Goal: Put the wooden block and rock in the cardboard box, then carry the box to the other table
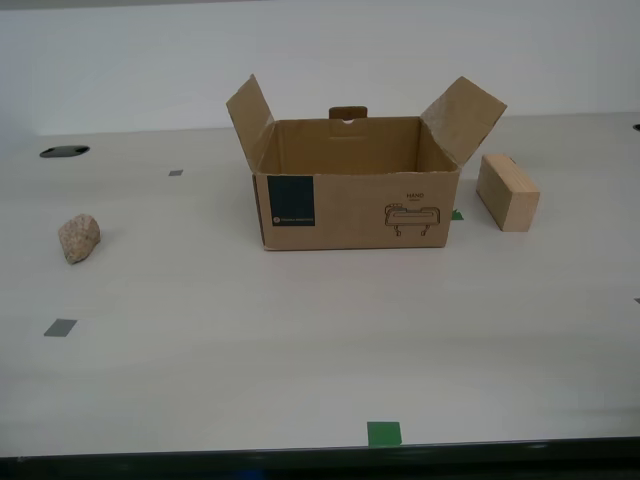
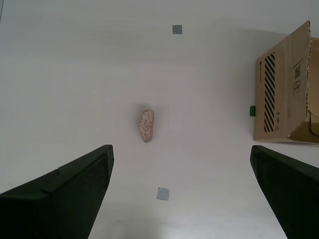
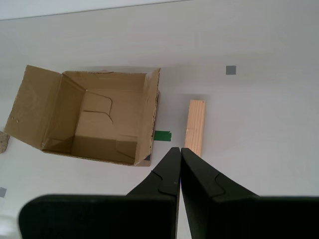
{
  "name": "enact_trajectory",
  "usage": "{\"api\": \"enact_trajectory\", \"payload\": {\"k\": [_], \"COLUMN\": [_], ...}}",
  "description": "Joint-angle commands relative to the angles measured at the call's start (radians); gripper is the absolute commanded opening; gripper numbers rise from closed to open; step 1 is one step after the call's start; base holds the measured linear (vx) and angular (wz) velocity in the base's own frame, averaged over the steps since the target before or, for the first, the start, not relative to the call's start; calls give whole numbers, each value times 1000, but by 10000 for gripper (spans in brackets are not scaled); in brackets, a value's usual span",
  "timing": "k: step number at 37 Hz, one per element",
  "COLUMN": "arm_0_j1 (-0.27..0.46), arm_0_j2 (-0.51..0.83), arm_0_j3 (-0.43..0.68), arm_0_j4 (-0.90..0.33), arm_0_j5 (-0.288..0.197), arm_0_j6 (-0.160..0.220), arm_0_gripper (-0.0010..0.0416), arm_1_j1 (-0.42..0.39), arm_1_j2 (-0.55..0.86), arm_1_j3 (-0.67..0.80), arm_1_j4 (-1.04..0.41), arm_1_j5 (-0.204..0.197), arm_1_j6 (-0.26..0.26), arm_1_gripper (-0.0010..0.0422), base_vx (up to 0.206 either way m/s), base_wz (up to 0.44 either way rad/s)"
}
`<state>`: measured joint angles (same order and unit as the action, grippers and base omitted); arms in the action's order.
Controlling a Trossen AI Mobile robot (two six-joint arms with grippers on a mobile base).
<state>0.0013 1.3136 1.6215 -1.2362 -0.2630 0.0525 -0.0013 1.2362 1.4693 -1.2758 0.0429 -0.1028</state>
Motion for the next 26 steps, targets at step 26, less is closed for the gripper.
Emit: {"api": "enact_trajectory", "payload": {"k": [26], "arm_0_j1": [0], "arm_0_j2": [0], "arm_0_j3": [1], "arm_0_j4": [-28], "arm_0_j5": [3], "arm_0_j6": [1], "arm_0_gripper": [2], "arm_1_j1": [1], "arm_1_j2": [0], "arm_1_j3": [1], "arm_1_j4": [4], "arm_1_j5": [2], "arm_1_j6": [-2], "arm_1_gripper": [375], "base_vx": [0], "base_wz": [0]}}
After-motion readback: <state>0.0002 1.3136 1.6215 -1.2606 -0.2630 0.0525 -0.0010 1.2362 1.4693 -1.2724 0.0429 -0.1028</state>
